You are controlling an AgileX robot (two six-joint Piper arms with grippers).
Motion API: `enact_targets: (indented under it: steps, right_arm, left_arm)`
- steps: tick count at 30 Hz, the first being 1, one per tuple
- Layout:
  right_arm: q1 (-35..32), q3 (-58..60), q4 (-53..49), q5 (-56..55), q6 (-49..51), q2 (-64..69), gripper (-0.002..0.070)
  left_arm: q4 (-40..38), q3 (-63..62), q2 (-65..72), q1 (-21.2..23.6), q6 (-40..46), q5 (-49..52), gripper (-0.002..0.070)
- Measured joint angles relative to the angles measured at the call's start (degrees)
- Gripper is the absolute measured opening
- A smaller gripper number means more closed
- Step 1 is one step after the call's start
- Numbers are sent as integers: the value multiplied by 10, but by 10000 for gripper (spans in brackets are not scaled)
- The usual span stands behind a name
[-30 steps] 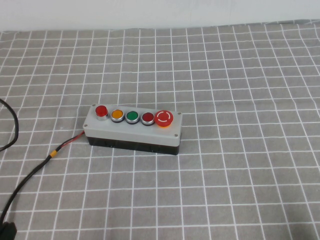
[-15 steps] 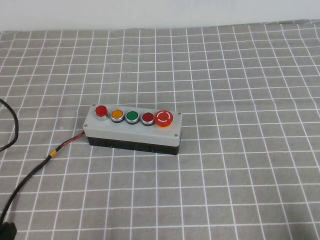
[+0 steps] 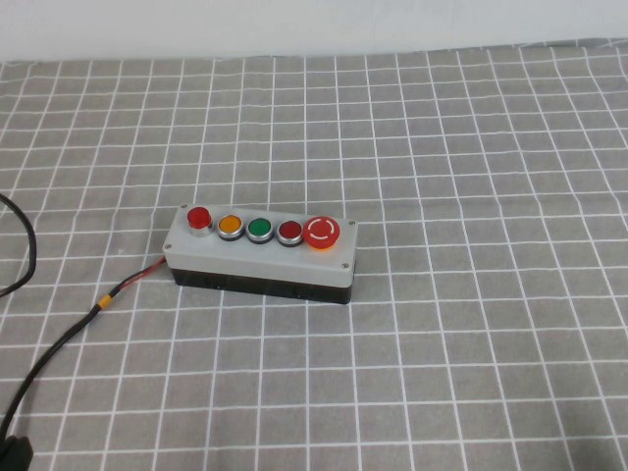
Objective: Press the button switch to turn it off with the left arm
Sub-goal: 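Press the lit red button on the button box to turn it off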
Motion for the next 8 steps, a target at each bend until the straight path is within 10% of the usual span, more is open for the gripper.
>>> enact_targets:
  steps: [8]
  right_arm:
    - [0,0,5,0,0,0,-18]
  left_arm:
    - [0,0,0,0,0,0,-3]
